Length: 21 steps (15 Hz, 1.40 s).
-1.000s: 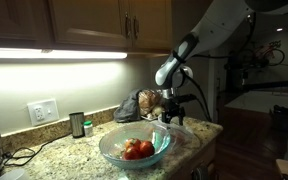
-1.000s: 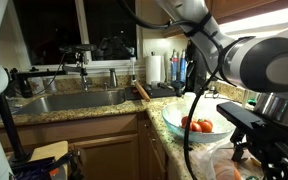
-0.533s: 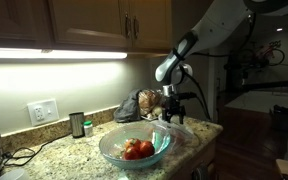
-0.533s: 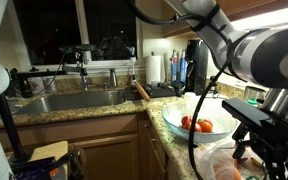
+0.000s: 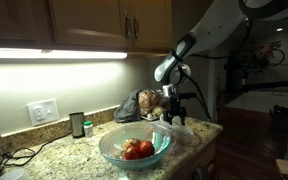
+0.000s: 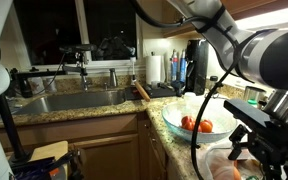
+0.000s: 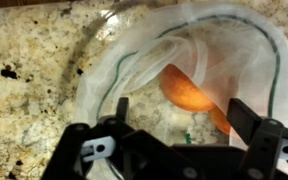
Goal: Move a peach from the bag to the bowl
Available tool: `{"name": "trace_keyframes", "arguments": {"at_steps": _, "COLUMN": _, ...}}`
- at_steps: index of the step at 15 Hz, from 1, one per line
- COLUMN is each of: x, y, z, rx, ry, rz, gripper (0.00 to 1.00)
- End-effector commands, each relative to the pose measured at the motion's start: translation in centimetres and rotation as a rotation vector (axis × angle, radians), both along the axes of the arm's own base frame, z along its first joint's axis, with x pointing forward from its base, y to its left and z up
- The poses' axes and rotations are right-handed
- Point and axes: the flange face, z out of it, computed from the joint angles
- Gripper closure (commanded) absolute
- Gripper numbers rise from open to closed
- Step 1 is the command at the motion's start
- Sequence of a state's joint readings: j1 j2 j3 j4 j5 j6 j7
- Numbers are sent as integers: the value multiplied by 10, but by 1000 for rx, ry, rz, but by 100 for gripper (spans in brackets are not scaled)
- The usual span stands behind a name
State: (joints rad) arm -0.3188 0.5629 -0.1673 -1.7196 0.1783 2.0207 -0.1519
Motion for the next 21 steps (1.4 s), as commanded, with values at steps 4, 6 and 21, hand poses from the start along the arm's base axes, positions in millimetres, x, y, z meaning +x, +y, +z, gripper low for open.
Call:
{"name": "trace_keyframes", "arguments": {"at_steps": 4, "x": 2, "y": -6, "z": -1, "rx": 41, "ry": 21, "rz": 7, "gripper": 0}}
{"name": "trace_keyframes", "arguments": {"at_steps": 6, "x": 4, "y": -6, "z": -1, "rx": 31, "ry": 19, "rz": 5, "gripper": 0}}
{"name": "trace_keyframes", "arguments": {"at_steps": 21, "x": 13, "y": -16, "z": 2, "rx": -65, "ry": -13, "rz": 15, "gripper": 0}}
